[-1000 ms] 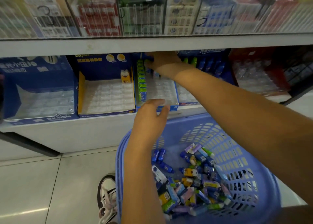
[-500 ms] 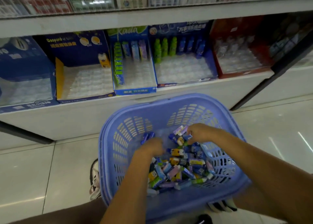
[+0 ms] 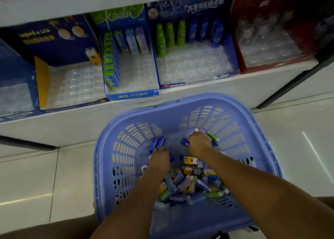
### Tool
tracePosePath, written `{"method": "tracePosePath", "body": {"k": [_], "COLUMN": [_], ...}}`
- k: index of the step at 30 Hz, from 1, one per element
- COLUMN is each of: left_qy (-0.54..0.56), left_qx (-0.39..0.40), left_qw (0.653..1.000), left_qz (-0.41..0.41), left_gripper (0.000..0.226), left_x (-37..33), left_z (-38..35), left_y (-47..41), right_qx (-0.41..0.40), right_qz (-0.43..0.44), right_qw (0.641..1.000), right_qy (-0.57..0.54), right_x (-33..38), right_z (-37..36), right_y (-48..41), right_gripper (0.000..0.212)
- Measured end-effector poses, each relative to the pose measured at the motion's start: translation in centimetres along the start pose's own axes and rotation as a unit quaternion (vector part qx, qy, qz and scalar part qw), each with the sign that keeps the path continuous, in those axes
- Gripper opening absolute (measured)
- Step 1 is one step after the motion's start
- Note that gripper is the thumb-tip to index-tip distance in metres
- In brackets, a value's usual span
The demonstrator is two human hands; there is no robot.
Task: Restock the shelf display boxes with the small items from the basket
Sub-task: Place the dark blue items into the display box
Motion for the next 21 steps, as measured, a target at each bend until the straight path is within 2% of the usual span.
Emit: {"method": "tracePosePath", "body": {"k": [6, 8, 10, 12, 15, 16, 17, 18, 20, 21], "left_qy": [-0.017, 0.009, 0.09, 0.21, 0.364, 0.416, 0.488, 0.572, 0.711, 0.744], "left_qx": [-0.031, -0.066, -0.128, -0.182, -0.166, -0.16, -0.16, -0.161, -0.149, -0.133], "left_qw": [0.999, 0.997, 0.986, 0.957, 0.911, 0.89, 0.852, 0.796, 0.68, 0.652], "left_qz": [0.033, 0.04, 0.063, 0.087, 0.097, 0.099, 0.106, 0.113, 0.1, 0.069], "left_gripper": [0.036, 0.032, 0.027, 0.03, 0.028, 0.021, 0.011, 0.008, 0.016, 0.017], "left_x": [1.2, 1.8, 2.2, 2.4, 1.7, 1.2, 0.8, 0.3, -0.9, -1.5], "left_z": [-1.7, -2.0, -1.7, -1.0, 0.9, 1.9, 2.8, 3.8, 5.9, 7.1], "left_y": [-1.2, -1.2, -0.9, -0.8, -1.1, -1.2, -1.2, -1.2, -0.5, 0.1], "right_qx": [-0.001, 0.002, 0.001, 0.014, 0.069, 0.09, 0.118, 0.155, 0.219, 0.233], "right_qz": [-0.025, -0.025, -0.027, -0.024, -0.025, -0.021, -0.012, 0.004, 0.044, 0.06], "right_qw": [0.999, 0.995, 0.979, 0.961, 0.906, 0.88, 0.855, 0.832, 0.804, 0.798], "right_qy": [-0.033, -0.095, -0.2, -0.274, -0.417, -0.466, -0.505, -0.532, -0.551, -0.553], "right_x": [0.1, -0.1, -0.5, -1.1, -2.0, -2.3, -2.6, -2.9, -3.5, -3.9], "right_z": [-2.1, -2.0, -1.4, -0.4, 1.9, 2.9, 3.9, 5.0, 7.1, 8.1], "right_y": [-0.6, -0.6, -0.4, 0.0, 0.6, 0.9, 1.5, 2.3, 4.3, 5.3], "right_gripper": [0.046, 0.036, 0.025, 0.014, 0.017, 0.015, 0.018, 0.022, 0.03, 0.032]}}
Point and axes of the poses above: each hand's wrist, its own y-axis away from the middle knuckle, its own z-axis out of the back of the hand, x = y × z, the point moved 4 cm from there along -y, towards the middle knuckle, and after that the axes turned 9 degrees about -z, right-handed, at the moved point
